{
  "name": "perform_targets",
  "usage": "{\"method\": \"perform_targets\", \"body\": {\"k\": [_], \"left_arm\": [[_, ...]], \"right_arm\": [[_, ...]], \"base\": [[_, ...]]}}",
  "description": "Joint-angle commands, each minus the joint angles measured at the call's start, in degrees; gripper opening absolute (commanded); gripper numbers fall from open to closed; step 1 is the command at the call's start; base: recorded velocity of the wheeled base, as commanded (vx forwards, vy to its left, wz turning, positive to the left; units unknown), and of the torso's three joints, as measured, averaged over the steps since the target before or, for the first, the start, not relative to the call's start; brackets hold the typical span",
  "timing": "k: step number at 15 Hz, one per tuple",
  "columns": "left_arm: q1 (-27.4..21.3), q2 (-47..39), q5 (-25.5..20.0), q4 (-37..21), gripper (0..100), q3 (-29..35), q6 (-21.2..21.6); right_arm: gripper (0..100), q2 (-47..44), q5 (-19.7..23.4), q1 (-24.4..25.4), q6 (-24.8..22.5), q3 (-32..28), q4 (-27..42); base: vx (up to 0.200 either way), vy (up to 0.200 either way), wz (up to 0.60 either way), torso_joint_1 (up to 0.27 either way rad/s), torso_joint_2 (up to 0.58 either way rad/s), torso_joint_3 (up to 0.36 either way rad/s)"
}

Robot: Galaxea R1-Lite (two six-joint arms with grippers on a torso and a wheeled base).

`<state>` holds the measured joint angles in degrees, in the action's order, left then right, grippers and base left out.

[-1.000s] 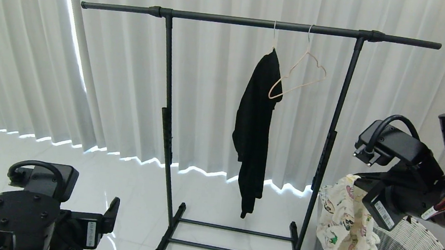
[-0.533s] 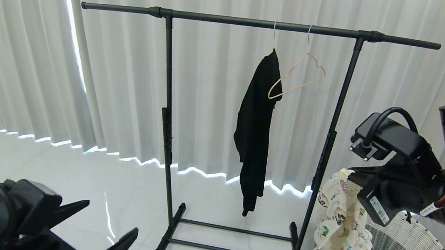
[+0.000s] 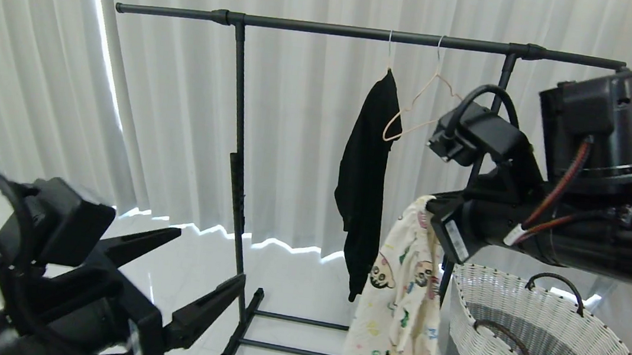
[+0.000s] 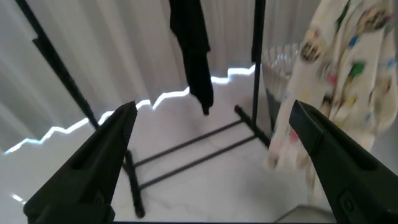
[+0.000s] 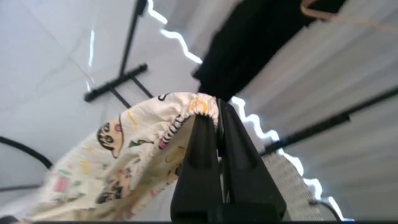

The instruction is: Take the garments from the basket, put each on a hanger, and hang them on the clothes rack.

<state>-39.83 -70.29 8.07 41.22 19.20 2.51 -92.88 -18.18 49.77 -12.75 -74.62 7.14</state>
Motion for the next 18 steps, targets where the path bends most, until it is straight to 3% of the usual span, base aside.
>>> {"method": "perform_targets", "body": {"k": [1, 3, 6, 10, 17, 18], "left_arm": [[-2.98, -8.28, -0.07, 0.00, 100, 5.23, -0.84], [-7.37, -8.37, -0.07, 0.00, 100, 4.09, -0.93], [-9.39, -8.11, -0.07, 0.00, 100, 2.07, -1.37], [-8.07, -9.25, 0.28, 0.00, 100, 1.89, -13.06], [-8.51, -12.50, 0.28, 0.00, 100, -0.22, -13.32], [-11.24, -15.05, 0.46, 0.27, 100, 0.66, -12.97]], "right_arm": [[0, -8.72, -0.11, 3.84, 0.62, -9.05, 0.15], [0, -12.15, -0.19, 6.12, 0.62, -13.80, 0.24], [0, -14.17, -0.19, 9.11, 0.62, -16.79, 0.41], [0, -13.82, -0.19, 12.54, 0.62, -18.02, 0.50], [0, -14.08, -0.19, 12.72, 0.62, -20.04, 1.38], [0, -14.26, -0.19, 12.63, 0.62, -20.04, 1.38]], "base": [[0.000, 0.000, 0.00, 0.000, 0.00, 0.000], [0.000, 0.000, 0.00, 0.000, 0.00, 0.000], [0.000, 0.000, 0.00, 0.000, 0.00, 0.000], [0.000, 0.000, 0.00, 0.000, 0.00, 0.000], [0.000, 0.000, 0.00, 0.000, 0.00, 0.000], [0.000, 0.000, 0.00, 0.000, 0.00, 0.000]]}}
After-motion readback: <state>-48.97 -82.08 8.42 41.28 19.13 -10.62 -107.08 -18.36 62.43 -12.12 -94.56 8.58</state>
